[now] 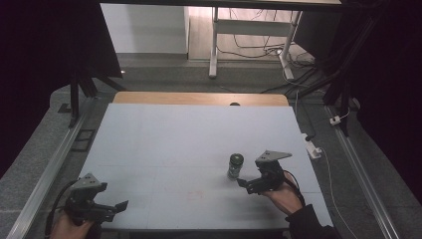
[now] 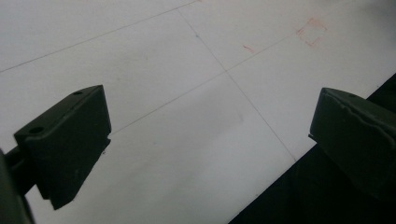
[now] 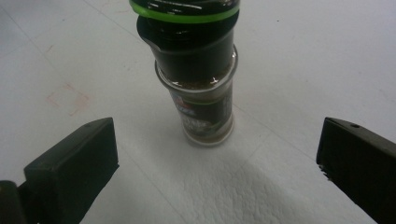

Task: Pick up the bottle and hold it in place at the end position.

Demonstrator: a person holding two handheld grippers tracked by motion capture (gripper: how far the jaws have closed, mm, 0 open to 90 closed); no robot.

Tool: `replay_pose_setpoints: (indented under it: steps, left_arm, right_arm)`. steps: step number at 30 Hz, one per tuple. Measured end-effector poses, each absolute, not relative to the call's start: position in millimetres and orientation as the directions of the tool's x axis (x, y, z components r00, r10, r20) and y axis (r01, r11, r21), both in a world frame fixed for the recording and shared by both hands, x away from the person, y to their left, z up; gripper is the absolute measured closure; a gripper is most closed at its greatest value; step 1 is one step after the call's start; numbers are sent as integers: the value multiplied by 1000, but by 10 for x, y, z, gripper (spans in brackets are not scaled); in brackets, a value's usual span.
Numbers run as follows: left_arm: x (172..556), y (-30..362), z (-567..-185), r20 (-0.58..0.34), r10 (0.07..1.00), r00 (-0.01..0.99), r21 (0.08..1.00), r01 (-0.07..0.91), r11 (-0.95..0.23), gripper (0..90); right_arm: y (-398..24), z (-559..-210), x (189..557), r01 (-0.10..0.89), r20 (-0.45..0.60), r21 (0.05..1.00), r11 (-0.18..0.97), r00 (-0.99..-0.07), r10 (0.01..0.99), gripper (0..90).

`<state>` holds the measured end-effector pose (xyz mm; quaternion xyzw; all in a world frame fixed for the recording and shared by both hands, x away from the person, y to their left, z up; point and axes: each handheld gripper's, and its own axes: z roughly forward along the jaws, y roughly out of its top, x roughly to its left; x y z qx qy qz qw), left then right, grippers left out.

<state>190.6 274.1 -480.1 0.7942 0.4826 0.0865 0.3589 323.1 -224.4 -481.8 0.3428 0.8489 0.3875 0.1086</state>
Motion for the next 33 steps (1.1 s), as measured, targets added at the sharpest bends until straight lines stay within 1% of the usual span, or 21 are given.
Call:
replay_pose_setpoints:
  steps: [9, 14, 15, 17, 20, 22, 28, 31, 33]
  left_arm:
    - [1907, 2740, -4802, -209, 828, 521, 653, 704, -278, 0]
    - [1907, 2737, -4802, -208, 827, 522, 652, 704, -281, 0]
    - [1906, 2736, -4803, -207, 827, 522, 652, 704, -281, 0]
    - [1906, 2732, -4802, -204, 826, 525, 652, 702, -286, 0]
    - [1906, 2725, -4803, -200, 827, 526, 650, 703, -290, 0]
    - [1908, 2725, -4803, -202, 827, 524, 648, 705, -288, 0]
    - [1908, 2725, -4804, -203, 827, 524, 648, 705, -288, 0]
    - [1907, 2726, -4804, -204, 827, 524, 649, 705, -286, 0]
    - [1908, 2726, -4804, -203, 827, 524, 648, 705, -288, 0]
  right_arm:
    - [-2126, -4917, 3331, 490, 83, 719, 493, -764, 640, 0]
    - [-2044, -4960, 3386, 467, 67, 718, 516, -784, 617, 0]
    - [-2037, -4971, 3396, 466, 68, 717, 519, -787, 613, 13]
    - [-2029, -4983, 3417, 459, 66, 719, 523, -793, 606, 63]
    - [-2023, -4980, 3445, 439, 61, 730, 525, -806, 589, 185]
    - [-2010, -4987, 3456, 431, 51, 724, 539, -812, 581, 247]
    - [-1987, -5004, 3479, 387, 11, 721, 574, -836, 549, 402]
    - [-1985, -5006, 3480, 369, -8, 716, 592, -844, 536, 493]
    - [-1990, -5001, 3478, 363, -9, 717, 595, -849, 528, 519]
